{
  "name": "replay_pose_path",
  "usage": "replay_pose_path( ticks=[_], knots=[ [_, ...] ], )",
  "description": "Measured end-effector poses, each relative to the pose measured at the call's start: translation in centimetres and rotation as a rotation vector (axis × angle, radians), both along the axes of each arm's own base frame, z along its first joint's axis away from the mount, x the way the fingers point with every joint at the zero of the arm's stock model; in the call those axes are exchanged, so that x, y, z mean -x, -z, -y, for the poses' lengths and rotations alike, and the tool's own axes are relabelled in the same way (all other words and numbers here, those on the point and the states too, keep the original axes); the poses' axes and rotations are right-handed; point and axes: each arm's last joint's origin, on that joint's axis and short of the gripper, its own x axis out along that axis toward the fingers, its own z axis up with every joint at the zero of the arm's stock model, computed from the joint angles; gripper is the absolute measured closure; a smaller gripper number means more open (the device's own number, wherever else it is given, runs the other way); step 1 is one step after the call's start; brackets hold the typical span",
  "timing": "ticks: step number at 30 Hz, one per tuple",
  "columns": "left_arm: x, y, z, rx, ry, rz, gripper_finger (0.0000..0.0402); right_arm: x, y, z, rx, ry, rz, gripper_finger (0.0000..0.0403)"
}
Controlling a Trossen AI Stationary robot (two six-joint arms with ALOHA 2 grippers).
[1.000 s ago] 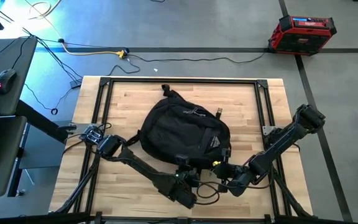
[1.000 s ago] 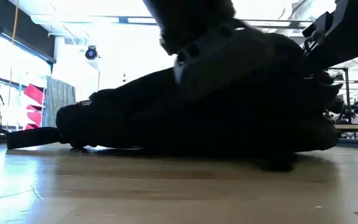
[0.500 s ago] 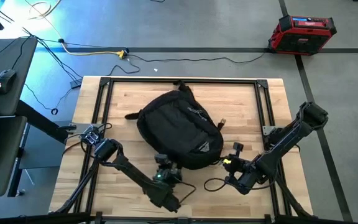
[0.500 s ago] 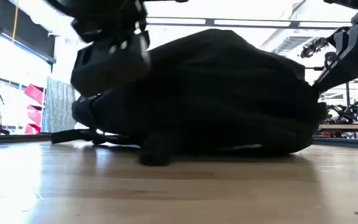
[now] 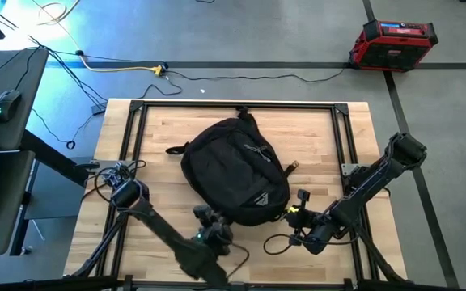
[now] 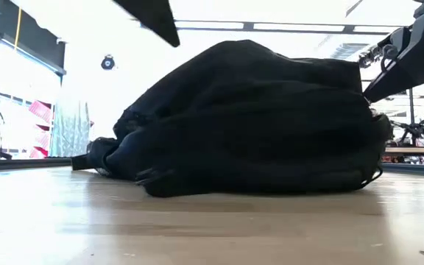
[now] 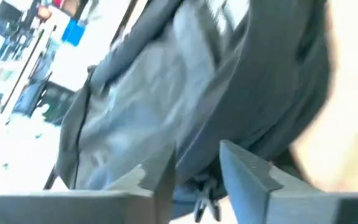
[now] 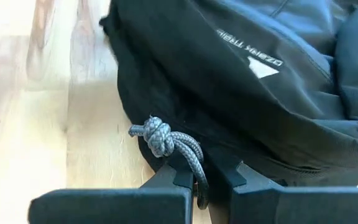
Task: Unpack backpack
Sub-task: Close the black backpack
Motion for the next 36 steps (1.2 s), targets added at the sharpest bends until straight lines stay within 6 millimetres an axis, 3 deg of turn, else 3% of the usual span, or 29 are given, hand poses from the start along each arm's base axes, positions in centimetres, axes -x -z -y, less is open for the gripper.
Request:
replay_pose_path(
  ticks=[4,7,11,14,17,21,25,28,30,33,36],
  knots=[
    [-1.7,-0.7,2.5,-0.025,0.119,0.233,0.0245,-0.1,0.0,0.0,-0.001,0.004,0.012,0.0403],
    [-4.3,-0.1,2.6,-0.069,0.195,0.255,0.0235,-0.2,0.0,0.0,-0.005,0.008,0.016,0.0403],
    [-8.1,1.8,0.6,-0.011,0.33,0.212,0.0232,-0.4,-0.1,-0.1,-0.017,0.009,0.038,0.0403],
    [-9.7,3.1,-1.5,0.01,0.409,0.163,0.0231,-0.5,-0.3,-0.3,-0.02,-0.004,0.051,0.0403],
    [-10.2,4.0,-3.1,0.006,0.392,0.114,0.0231,-0.6,-0.3,-0.3,-0.018,-0.016,0.056,0.0403],
    [-10.3,4.5,-3.8,0.045,0.365,0.095,0.0231,-0.7,-0.4,-0.4,-0.013,-0.029,0.054,0.0403],
    [-11.0,6.3,-4.7,0.115,0.37,0.065,0.0232,-0.8,-0.5,-0.5,-0.028,-0.039,0.062,0.0403],
    [-11.2,7.1,-5.1,0.145,0.35,0.054,0.0254,-0.8,-0.5,-0.6,-0.034,-0.042,0.061,0.0403],
    [-11.1,7.0,-5.1,0.145,0.338,0.034,0.0297,-0.8,-0.5,-0.5,-0.034,-0.043,0.059,0.0403],
    [-10.8,5.7,-4.0,0.116,0.334,0.028,0.0378,-0.7,-0.4,-0.4,-0.021,-0.041,0.043,0.0403],
    [-10.2,4.1,-1.9,0.037,0.363,0.05,0.0392,-0.4,-0.2,-0.1,0.002,-0.018,0.011,0.0403]
  ],
)
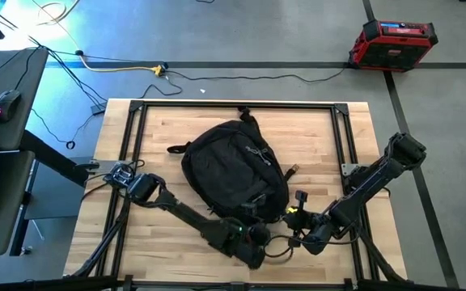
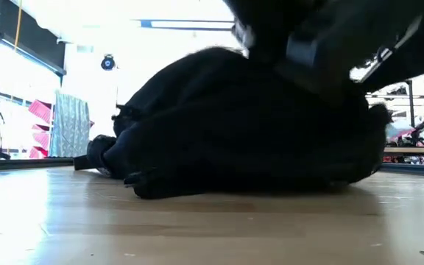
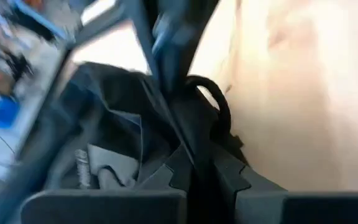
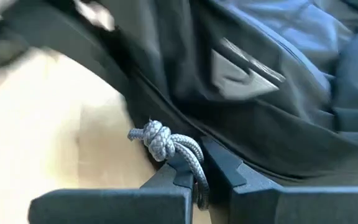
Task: Unpack backpack
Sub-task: Close the black backpack
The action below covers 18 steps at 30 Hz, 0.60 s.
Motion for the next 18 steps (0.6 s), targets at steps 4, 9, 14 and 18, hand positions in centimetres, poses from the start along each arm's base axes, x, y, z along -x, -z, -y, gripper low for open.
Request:
replay_pose_path(
  ticks=[4,9,14,18],
  knots=[
    [1.7,-1.7,3.9,-0.114,0.124,0.0,0.0399,0.2,0.1,0.6,-0.017,0.051,-0.045,0.0403],
    [4.7,-2.2,8.3,-0.167,0.286,-0.029,0.0401,0.4,0.9,1.8,0.111,0.102,-0.083,0.0403],
    [6.6,-4.0,9.9,-0.17,0.375,-0.028,0.0401,0.5,2.2,3.7,0.113,0.175,-0.13,0.0403],
    [7.5,-4.2,9.3,-0.162,0.329,-0.076,0.0401,0.9,3.4,4.5,0.071,0.192,-0.183,0.0403]
  ],
)
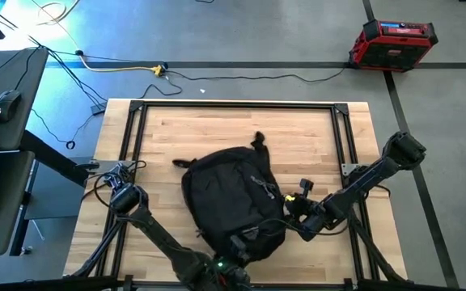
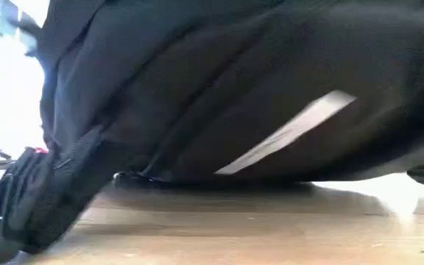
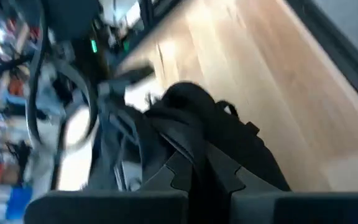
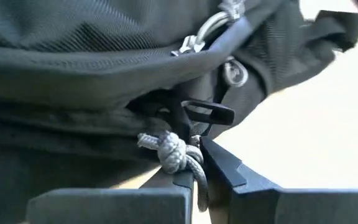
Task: Unpack backpack
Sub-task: Close the black backpack
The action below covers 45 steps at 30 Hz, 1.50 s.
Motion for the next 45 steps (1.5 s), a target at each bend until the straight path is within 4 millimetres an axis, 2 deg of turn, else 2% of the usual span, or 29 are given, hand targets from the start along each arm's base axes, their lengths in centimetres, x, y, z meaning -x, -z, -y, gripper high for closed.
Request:
replay_pose_path(
  ticks=[2,5,10,14,18,22,28,32,35,40,42,45],
  knots=[
    [0.5,0.5,-0.7,0.024,-0.079,-0.033,0.0401,0.2,0.1,-0.1,-0.011,-0.013,-0.018,0.0403],
    [1.4,1.3,-2.9,0.042,-0.241,-0.11,0.0401,0.5,-0.3,-0.8,0.001,-0.042,-0.029,0.0403],
    [3.7,4.3,-6.9,-0.029,-0.563,-0.182,0.0399,0.5,-1.3,-2.7,-0.05,-0.105,0.019,0.0403],
    [4.7,4.8,-8.1,-0.017,-0.715,-0.155,0.0366,0.2,-1.5,-3.3,-0.077,-0.133,0.066,0.0403],
    [4.8,4.0,-7.3,0.048,-0.715,-0.113,0.0313,-0.3,-1.7,-3.1,-0.063,-0.133,0.094,0.0403],
    [3.6,2.1,-5.7,0.154,-0.641,-0.028,0.0273,-0.8,-1.8,-3.0,-0.074,-0.122,0.118,0.0403],
    [-0.7,0.8,-4.2,0.212,-0.399,0.095,0.0258,-1.0,-1.8,-3.0,-0.075,-0.12,0.137,0.0403],
    [-2.6,1.0,-5.1,0.198,-0.364,0.102,0.0257,-1.1,-1.9,-3.0,-0.075,-0.117,0.147,0.0403],
    [-1.9,1.8,-7.1,0.123,-0.466,0.01,0.0257,-1.1,-1.9,-3.1,-0.079,-0.117,0.153,0.0403],
    [1.1,2.9,-10.0,0.019,-0.724,-0.067,0.0257,-1.0,-2.0,-3.5,-0.098,-0.132,0.168,0.0403],
    [2.1,3.1,-10.4,-0.005,-0.787,-0.058,0.0256,-1.2,-2.2,-3.7,-0.111,-0.149,0.184,0.0403],
    [3.0,3.4,-9.5,0.001,-0.777,-0.041,0.0252,-1.6,-2.4,-4.1,-0.134,-0.181,0.215,0.0403]
  ],
)
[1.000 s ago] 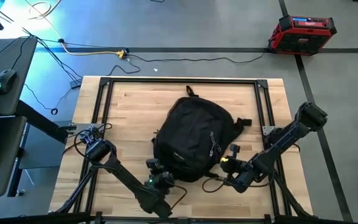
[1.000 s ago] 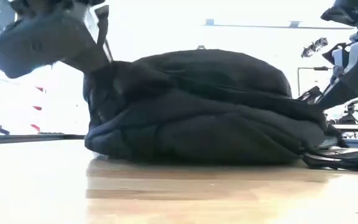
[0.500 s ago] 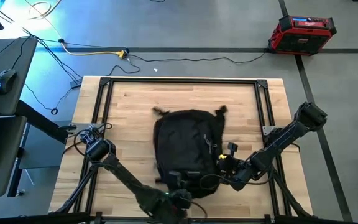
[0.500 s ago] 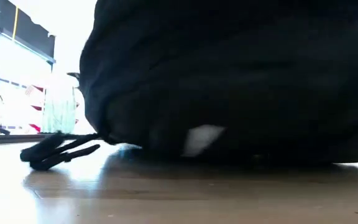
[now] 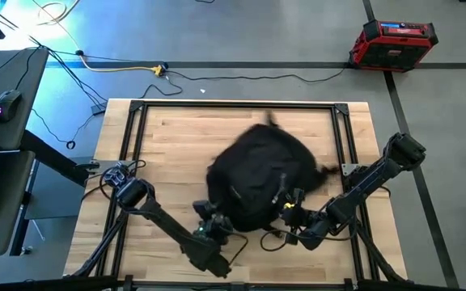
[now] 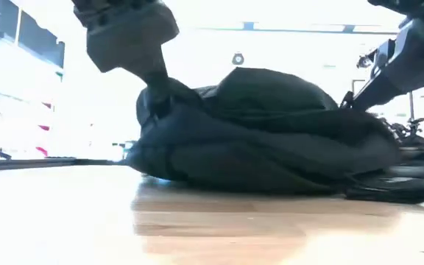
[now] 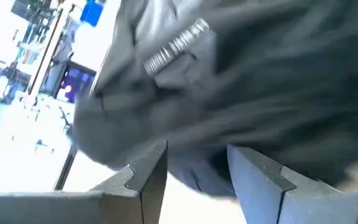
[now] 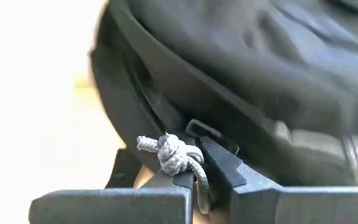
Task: Unpack backpack
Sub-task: Close the black backpack
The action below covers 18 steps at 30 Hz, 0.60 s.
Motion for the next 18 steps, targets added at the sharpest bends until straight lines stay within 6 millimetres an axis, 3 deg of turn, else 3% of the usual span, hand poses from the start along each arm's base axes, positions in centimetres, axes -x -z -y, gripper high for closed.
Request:
replay_pose_path(
  ticks=[5,10,13,18],
  knots=[
    [0.1,-2.1,1.9,0.049,0.055,0.103,0.0247,-0.8,-0.3,0.0,-0.02,-0.02,0.034,0.0403],
    [-1.9,-3.6,3.7,0.09,0.128,0.36,0.0247,-1.3,-0.3,0.5,-0.016,-0.013,0.03,0.0403],
    [-3.8,-3.1,3.8,0.107,0.2,0.364,0.0247,-1.4,-0.3,0.5,-0.029,-0.015,0.037,0.0403],
    [-7.0,-1.2,2.2,0.016,0.335,0.27,0.0247,-1.3,-0.4,0.2,-0.042,-0.028,0.049,0.0403]
  ],
)
